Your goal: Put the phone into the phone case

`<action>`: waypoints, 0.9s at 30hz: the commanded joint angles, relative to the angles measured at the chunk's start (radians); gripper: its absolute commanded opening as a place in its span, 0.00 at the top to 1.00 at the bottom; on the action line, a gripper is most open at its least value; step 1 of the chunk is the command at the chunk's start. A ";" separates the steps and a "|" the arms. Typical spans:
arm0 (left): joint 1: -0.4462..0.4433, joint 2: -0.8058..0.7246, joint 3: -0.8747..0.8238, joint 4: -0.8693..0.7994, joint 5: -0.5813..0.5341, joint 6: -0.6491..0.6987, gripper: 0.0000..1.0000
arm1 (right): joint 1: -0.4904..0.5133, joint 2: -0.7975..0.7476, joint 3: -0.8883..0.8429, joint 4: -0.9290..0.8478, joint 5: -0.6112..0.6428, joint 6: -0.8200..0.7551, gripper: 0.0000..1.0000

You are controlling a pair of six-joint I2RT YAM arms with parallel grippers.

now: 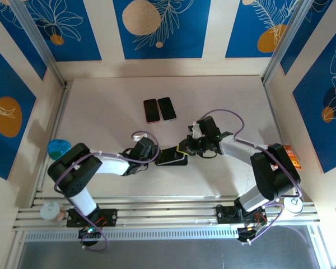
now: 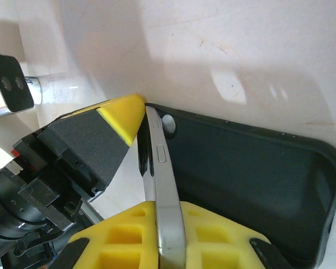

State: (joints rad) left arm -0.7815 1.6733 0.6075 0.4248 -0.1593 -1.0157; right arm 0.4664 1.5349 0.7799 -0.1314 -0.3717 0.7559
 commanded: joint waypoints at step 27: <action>-0.006 0.003 -0.023 0.086 0.078 -0.029 0.74 | 0.116 0.103 -0.074 -0.030 0.180 0.017 1.00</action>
State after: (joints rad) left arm -0.7647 1.6871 0.5991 0.4728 -0.1783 -1.0241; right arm 0.5243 1.5478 0.7616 -0.0620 -0.3058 0.7906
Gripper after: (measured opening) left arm 0.256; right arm 0.099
